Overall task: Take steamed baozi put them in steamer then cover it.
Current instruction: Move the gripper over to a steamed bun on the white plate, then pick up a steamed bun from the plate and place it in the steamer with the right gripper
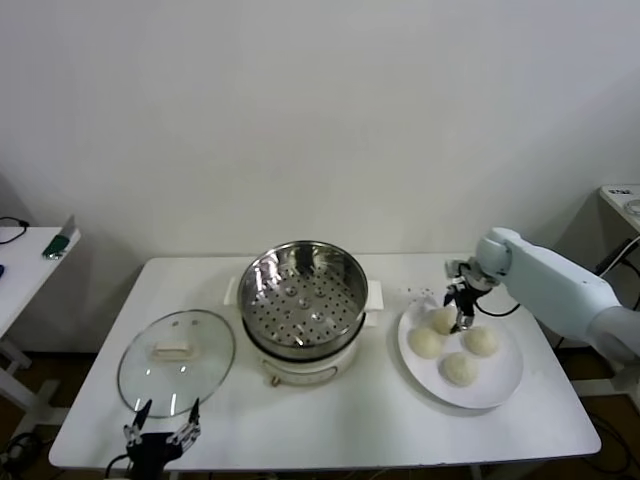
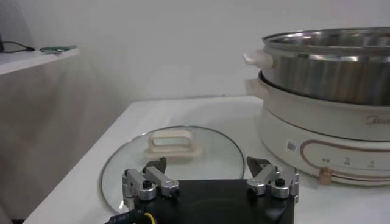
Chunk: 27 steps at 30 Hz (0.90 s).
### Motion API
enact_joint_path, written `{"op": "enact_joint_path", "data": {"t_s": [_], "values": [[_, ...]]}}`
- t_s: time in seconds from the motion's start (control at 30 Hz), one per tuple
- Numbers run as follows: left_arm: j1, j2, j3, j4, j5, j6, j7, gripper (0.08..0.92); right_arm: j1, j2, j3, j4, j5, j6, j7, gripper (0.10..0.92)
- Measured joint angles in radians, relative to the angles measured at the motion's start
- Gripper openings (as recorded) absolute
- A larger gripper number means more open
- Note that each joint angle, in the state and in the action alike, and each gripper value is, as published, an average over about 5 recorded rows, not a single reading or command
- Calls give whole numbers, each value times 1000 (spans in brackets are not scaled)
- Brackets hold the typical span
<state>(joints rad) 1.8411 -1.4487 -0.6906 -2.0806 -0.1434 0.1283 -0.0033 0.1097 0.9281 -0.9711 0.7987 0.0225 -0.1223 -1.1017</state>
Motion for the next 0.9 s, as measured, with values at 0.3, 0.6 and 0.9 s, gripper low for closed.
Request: {"op": "enact_joint_path", "data": {"t_s": [0.3, 0.6, 0.9], "values": [[4, -2, 8, -2, 7, 0, -1, 823, 67, -19, -36, 51, 16, 41, -11, 696], [11, 1, 9, -19, 9, -7, -1, 823, 356, 4, -241, 189, 135, 184, -56, 696], [16, 2, 16, -30, 13, -12, 1, 823, 623, 148, -376, 306, 182, 400, -85, 696]]}}
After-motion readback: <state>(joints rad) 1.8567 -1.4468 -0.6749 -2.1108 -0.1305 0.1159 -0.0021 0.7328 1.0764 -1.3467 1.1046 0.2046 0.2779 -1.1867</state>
